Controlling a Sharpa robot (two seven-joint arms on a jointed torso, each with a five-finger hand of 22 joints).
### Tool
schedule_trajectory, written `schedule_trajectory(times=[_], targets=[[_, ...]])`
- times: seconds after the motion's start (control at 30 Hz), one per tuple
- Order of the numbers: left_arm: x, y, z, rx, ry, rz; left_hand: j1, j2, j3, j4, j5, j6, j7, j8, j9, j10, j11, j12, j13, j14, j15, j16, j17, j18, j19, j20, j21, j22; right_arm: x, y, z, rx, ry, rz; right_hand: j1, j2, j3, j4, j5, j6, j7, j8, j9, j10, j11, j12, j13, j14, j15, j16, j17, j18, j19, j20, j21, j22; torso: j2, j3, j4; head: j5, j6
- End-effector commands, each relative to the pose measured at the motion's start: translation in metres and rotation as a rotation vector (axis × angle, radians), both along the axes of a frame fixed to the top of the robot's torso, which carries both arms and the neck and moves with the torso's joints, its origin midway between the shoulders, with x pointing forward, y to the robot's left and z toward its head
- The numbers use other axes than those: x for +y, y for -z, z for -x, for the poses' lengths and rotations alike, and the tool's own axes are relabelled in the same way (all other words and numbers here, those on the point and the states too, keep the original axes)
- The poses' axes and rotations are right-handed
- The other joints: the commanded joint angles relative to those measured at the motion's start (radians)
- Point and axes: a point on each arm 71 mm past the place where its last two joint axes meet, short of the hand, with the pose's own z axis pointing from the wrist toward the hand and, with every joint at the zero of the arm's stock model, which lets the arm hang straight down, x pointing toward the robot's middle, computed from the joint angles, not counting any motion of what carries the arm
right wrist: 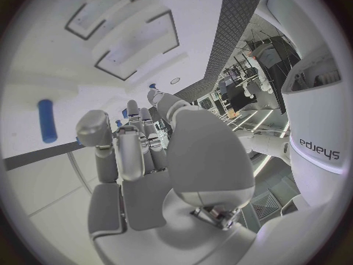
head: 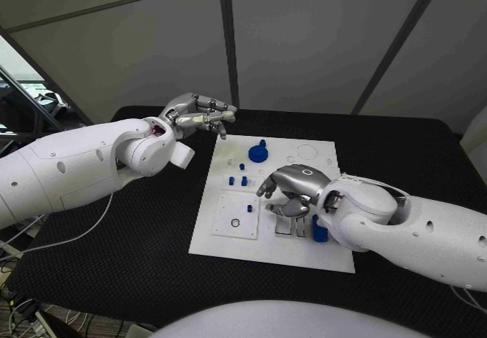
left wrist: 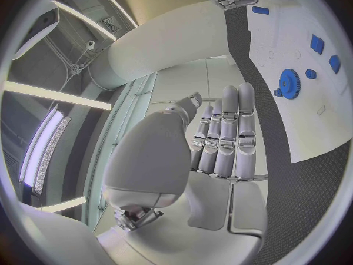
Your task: Assemble the parts on the task board
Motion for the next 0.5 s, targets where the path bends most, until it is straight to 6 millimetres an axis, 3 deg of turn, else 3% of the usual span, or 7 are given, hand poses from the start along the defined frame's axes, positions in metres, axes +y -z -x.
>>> schedule_trajectory(times=[0.03, 0.23, 0.5], targets=[[0.0, -0.001, 0.0, 0.001, 0.009, 0.008, 0.004, 0.001, -0.005, -0.002, -0.002, -0.003, 0.003, 0.005, 0.0, -0.005, 0.001, 0.003, 0.0, -0.003, 0.004, -0.006, -0.001, -0.013, -0.006, 0.001, -0.003, -0.001, -0.011, -0.015, -0.003, -0.032, 0.034, -0.072, -0.001, -0.006, -0.009, 0.001, -0.004, 0.015, -0.002, 0.008, 0.003, -0.005, 0.0, 0.01, -0.002, 0.045, 0.007, -0.004, -0.001, -0.004, -0.006, 0.0, -0.005, -0.001, 0.0, -0.0003, -0.0014, -0.007, 0.008], [0.001, 0.0, 0.0, 0.002, 0.008, 0.006, 0.004, 0.001, -0.005, -0.002, -0.002, -0.003, 0.003, 0.006, 0.0, -0.005, 0.001, 0.004, 0.0, -0.003, 0.004, -0.006, -0.001, -0.013, -0.006, 0.001, -0.004, -0.002, -0.048, -0.039, -0.018, -0.037, 0.136, -0.029, -0.013, -0.017, -0.029, 0.012, -0.008, 0.03, -0.006, 0.011, 0.006, -0.012, -0.002, 0.019, -0.004, 0.045, 0.006, -0.003, 0.0, -0.004, -0.006, 0.0, -0.008, -0.003, -0.001, -0.0005, -0.0016, -0.024, 0.021], [0.0, 0.0, 0.0, 0.002, 0.009, 0.006, 0.004, 0.001, -0.005, -0.002, -0.002, -0.003, 0.003, 0.006, 0.0, -0.005, 0.001, 0.004, 0.0, -0.003, 0.004, -0.006, -0.001, -0.013, -0.006, 0.001, -0.004, -0.002, -0.076, -0.047, -0.037, -0.051, 0.221, 0.085, -0.01, -0.026, -0.086, 0.032, -0.02, 0.018, -0.022, -0.004, 0.002, -0.074, 0.002, 0.028, -0.012, 0.04, 0.01, -0.014, -0.021, 0.002, -0.028, 0.002, -0.037, -0.037, 0.002, -0.0007, 0.0019, -0.039, 0.036]])
